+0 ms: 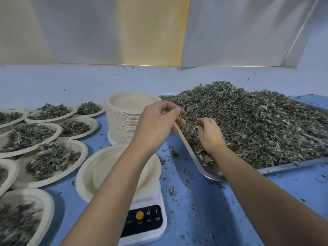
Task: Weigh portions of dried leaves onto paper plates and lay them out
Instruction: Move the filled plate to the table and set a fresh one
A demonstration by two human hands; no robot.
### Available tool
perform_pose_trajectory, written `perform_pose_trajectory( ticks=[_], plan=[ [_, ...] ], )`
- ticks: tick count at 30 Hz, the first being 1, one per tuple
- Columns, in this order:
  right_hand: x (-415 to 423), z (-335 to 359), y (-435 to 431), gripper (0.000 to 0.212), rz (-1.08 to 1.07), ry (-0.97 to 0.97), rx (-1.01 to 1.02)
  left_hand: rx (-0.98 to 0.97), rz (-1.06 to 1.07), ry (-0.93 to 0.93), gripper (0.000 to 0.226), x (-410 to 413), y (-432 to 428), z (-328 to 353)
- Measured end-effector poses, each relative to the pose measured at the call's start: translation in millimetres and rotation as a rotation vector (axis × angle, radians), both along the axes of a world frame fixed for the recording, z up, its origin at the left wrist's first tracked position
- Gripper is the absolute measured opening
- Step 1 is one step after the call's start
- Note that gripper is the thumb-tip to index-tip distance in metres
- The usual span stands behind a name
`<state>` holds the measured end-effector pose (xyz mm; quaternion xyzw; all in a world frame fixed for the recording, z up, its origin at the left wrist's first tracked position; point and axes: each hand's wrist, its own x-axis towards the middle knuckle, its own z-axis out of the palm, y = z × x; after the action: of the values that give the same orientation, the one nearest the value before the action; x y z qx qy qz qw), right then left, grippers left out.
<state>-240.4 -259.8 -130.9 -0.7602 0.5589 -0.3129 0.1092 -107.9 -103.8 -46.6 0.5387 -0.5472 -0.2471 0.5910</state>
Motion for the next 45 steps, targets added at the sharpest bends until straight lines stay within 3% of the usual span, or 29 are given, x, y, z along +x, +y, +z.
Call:
perform_pose_trajectory(
  ticks=[2,4,8,14,19,23,26,31,35,39,45],
  plan=[
    [1,-6,-3,0.05,-0.085,0.244,0.053,0.002,0.014,0.012,0.018,2,0,0],
    [6,-11,-7,0.06,-0.071,0.346,0.174,0.003,0.017,0.02,0.018,3,-1,0],
    [18,-18,-16,0.06,0.054,0.332,0.272,-0.001,0.012,0.044,0.018,4,-3,-1],
    [31,-12,-28,0.045,0.248,0.398,0.185,-0.009,0.029,0.06,0.019,10,-6,0],
    [31,-13,-26,0.033,0.177,0.535,0.081,0.004,0.039,0.086,0.018,12,-7,-2],
    [31,-13,-24,0.029,0.15,0.482,0.095,0.017,0.041,0.088,0.018,11,-5,-3],
    [28,-14,-25,0.029,0.116,0.324,0.141,0.013,0.022,0.124,0.019,11,-1,-2],
    [21,8,-17,0.033,-0.003,-0.316,0.212,0.057,0.059,0.146,0.018,16,3,-3],
    [19,32,0,0.036,0.04,-0.828,0.379,0.122,0.145,0.187,0.018,24,5,-6],
    [28,61,23,0.037,0.12,-1.107,0.455,0.181,0.136,0.311,0.019,33,10,-10],
    [60,99,68,0.026,0.368,-1.374,0.506,0.223,0.092,0.54,0.017,48,21,-10]
  ],
)
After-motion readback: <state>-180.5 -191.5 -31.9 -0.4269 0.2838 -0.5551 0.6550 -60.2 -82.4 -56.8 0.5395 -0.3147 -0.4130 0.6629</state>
